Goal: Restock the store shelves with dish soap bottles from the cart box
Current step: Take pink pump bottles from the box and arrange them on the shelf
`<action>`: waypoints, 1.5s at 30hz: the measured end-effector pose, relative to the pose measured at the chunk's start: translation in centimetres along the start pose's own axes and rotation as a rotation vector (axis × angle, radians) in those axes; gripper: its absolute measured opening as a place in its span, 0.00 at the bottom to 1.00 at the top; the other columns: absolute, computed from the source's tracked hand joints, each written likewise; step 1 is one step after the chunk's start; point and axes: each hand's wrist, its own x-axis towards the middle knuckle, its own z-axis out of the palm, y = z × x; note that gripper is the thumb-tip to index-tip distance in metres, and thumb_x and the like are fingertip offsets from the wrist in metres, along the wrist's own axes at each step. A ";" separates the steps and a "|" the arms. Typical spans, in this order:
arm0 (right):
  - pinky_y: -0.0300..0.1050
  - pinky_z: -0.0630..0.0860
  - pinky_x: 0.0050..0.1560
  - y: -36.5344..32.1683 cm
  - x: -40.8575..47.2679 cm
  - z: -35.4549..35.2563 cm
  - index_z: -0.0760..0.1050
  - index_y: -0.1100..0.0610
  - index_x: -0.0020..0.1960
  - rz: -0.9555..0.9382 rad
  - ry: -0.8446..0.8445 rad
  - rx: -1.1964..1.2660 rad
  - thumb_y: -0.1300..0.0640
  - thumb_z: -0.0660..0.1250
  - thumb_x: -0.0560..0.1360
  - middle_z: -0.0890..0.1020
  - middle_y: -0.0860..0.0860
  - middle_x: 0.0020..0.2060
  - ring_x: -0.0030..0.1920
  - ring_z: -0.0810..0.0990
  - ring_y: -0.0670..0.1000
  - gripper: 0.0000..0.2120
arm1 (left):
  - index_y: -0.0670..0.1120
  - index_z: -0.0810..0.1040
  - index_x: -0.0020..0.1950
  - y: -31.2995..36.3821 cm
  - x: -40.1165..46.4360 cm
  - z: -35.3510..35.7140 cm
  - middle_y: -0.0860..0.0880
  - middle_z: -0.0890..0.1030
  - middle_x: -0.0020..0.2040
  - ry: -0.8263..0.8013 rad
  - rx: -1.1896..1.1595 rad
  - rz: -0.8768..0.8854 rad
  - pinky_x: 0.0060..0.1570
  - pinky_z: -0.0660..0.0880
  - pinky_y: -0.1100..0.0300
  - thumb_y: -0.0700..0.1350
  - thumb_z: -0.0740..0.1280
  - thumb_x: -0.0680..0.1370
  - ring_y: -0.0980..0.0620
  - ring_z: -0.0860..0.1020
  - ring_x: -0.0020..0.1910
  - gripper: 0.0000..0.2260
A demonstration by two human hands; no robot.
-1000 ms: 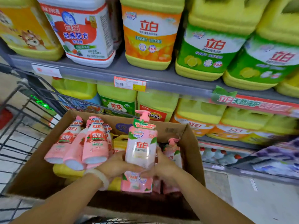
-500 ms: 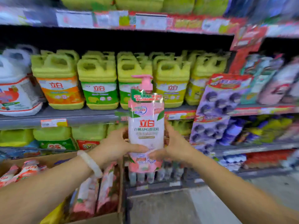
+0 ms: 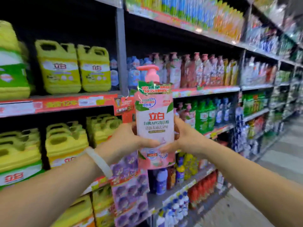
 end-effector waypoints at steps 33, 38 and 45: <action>0.48 0.81 0.51 11.7 46.7 -29.8 0.64 0.55 0.69 -0.248 -0.101 0.048 0.79 0.70 0.63 0.79 0.53 0.58 0.57 0.79 0.53 0.39 | 0.45 0.82 0.49 -0.2 52.6 4.1 0.49 0.85 0.45 0.286 0.102 0.005 0.37 0.79 0.62 0.32 0.74 0.67 0.54 0.83 0.41 0.13; 0.50 0.76 0.59 13.9 48.7 -31.2 0.66 0.55 0.66 -0.338 0.030 -0.316 0.62 0.78 0.63 0.78 0.50 0.60 0.58 0.78 0.49 0.35 | 0.49 0.79 0.47 -1.5 54.7 4.9 0.51 0.85 0.45 0.328 0.155 -0.020 0.34 0.78 0.64 0.38 0.76 0.66 0.58 0.83 0.37 0.13; 0.46 0.70 0.51 14.7 48.3 -31.9 0.68 0.58 0.58 -0.351 0.359 -0.734 0.41 0.77 0.60 0.72 0.53 0.55 0.57 0.71 0.54 0.35 | 0.54 0.75 0.50 -1.6 55.8 6.1 0.55 0.82 0.43 0.401 0.280 -0.143 0.39 0.78 0.56 0.47 0.75 0.69 0.55 0.79 0.36 0.14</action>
